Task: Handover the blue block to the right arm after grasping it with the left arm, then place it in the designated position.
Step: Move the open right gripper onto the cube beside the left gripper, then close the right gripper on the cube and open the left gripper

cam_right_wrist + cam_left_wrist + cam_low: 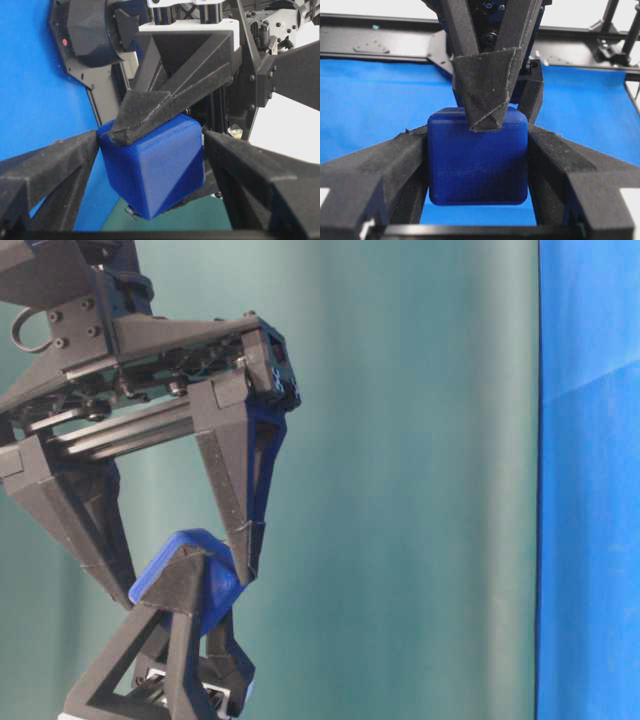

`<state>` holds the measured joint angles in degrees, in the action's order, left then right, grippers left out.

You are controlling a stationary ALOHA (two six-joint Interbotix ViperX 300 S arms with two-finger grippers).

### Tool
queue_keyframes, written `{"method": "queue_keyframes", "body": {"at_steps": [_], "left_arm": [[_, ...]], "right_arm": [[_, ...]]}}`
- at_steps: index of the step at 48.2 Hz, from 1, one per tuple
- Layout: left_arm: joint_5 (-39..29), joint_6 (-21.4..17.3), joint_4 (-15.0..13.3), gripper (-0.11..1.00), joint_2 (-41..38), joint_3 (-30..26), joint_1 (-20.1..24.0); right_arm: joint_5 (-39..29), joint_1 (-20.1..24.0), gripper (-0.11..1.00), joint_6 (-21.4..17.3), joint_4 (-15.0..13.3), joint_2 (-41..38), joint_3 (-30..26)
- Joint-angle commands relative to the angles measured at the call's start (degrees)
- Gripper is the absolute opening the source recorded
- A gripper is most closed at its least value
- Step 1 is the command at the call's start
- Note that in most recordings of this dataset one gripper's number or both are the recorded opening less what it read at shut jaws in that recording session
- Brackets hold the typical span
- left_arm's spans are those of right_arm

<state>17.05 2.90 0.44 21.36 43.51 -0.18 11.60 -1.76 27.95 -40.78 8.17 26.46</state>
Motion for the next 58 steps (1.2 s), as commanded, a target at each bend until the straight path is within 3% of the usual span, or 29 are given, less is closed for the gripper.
{"method": "queue_keyframes", "body": {"at_steps": [1,14,23,58], "left_arm": [[0.26,0.09,-0.18,0.49,0.88,-0.79,-0.18],[0.26,0.09,-0.09,0.49,0.88,-0.79,-0.53],[0.18,0.09,-0.09,0.49,0.88,-0.7,-0.7],[-0.7,0.09,-0.09,0.49,0.44,-1.41,-0.79]], "right_arm": [[0.26,-0.09,0.93,-0.09,0.0,0.62,-1.58],[-0.26,0.0,0.89,0.09,-0.09,0.62,-2.02],[-0.97,-0.09,0.49,0.09,-0.09,0.7,-2.99],[-2.64,0.26,0.48,-0.26,0.09,0.7,-2.81]]}}
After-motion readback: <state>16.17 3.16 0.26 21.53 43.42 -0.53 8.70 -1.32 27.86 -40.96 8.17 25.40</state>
